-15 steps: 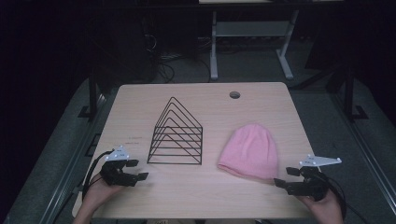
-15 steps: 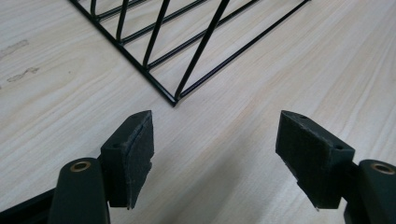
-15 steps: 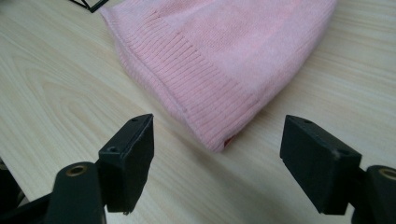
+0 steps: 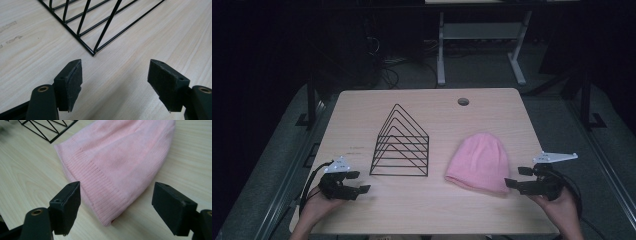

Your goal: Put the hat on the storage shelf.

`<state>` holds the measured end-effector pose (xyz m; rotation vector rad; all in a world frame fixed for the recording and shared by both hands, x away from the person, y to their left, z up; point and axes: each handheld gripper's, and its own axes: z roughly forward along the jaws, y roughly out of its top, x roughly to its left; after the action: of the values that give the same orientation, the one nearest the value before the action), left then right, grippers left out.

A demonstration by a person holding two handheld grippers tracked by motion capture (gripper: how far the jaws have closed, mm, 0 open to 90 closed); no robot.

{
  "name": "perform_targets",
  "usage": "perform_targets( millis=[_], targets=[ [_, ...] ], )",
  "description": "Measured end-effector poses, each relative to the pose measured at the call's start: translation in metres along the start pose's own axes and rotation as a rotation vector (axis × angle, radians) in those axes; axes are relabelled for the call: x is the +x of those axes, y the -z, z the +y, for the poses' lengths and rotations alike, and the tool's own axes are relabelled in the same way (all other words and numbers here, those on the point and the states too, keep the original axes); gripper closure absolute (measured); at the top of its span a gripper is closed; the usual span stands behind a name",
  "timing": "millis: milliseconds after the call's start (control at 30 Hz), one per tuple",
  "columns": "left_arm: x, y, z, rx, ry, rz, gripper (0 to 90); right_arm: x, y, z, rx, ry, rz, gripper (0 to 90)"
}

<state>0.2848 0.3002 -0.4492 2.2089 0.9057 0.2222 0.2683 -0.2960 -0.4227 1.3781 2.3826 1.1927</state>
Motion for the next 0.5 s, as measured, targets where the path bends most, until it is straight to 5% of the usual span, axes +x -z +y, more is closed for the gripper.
perform_targets(
  millis=[500],
  targets=[
    [0.004,0.001,-0.002,-0.019,0.021,0.01,27.8,-0.002,-0.019,0.032,0.077,0.031,0.029,20.9]
  ],
)
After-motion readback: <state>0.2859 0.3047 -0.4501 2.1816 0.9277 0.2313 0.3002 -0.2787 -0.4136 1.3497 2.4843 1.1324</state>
